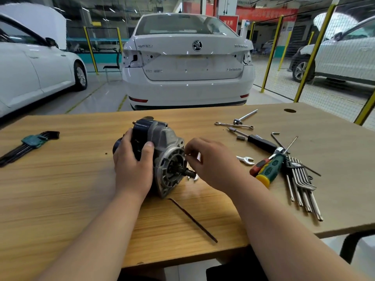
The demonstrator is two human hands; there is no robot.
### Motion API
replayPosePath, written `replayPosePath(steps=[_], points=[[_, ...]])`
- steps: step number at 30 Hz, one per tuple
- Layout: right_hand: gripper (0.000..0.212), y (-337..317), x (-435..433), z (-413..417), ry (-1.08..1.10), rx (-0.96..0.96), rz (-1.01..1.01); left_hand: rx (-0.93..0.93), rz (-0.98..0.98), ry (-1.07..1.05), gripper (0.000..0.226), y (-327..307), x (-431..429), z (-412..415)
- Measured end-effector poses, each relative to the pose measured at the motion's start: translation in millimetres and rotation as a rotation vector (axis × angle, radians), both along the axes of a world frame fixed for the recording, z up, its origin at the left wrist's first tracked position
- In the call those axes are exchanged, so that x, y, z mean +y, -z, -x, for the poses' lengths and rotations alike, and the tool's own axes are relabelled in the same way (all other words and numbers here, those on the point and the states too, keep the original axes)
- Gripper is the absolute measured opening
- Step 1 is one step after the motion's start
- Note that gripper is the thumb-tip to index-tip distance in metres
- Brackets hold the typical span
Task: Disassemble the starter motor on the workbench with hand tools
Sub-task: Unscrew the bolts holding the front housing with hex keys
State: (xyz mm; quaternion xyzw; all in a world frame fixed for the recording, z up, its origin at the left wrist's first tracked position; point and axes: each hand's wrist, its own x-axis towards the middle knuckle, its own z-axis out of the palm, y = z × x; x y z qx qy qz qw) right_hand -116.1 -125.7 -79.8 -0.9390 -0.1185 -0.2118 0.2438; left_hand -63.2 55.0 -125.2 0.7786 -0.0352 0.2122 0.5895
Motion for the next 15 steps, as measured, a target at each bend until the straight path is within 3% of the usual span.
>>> replayPosePath(steps=[3, 5, 7, 8, 12, 15], points=[[0.021, 11.7, 10.5, 53.9, 0.035, -0.047, -0.138, -0.005, -0.008, -0.02, 0.075, -1.8, -1.4, 1.3], [0.04, 35.2, 37.8, 95.1, -0.034, -0.016, 0.101, -0.019, -0.012, -0.053, 0.073, -3.5, -3.6, 0.3], [0.051, 49.4, 55.3, 108.2, -0.052, 0.159, 0.317, -0.029, -0.028, -0.05, 0.073, -3.5, -4.4, 0.2], [0.051, 48.8, 56.9, 104.8, -0.045, 0.249, 0.342, -0.03, -0.042, -0.045, 0.073, -3.5, -3.6, 0.2], [0.03, 36.5, 49.9, 83.5, -0.069, 0.244, 0.301, -0.041, -0.096, -0.032, 0.075, -4.2, -1.7, 3.8], [0.026, 35.5, 42.0, 69.4, -0.058, 0.332, 0.3, -0.052, -0.111, -0.034, 0.074, -5.1, -1.7, 6.1]])
